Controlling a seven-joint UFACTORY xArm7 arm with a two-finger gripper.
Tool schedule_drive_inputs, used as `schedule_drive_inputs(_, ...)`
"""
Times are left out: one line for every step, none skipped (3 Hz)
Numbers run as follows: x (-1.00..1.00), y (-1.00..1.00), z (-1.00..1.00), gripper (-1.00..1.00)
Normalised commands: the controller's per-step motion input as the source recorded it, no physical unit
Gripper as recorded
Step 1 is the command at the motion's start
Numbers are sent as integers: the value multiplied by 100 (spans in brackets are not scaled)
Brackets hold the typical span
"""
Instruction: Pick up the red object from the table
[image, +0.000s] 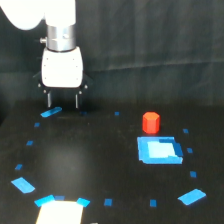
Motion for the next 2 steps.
schedule_drive_inputs(100, 100, 10, 92)
schedule_drive_inputs(100, 100, 91, 72)
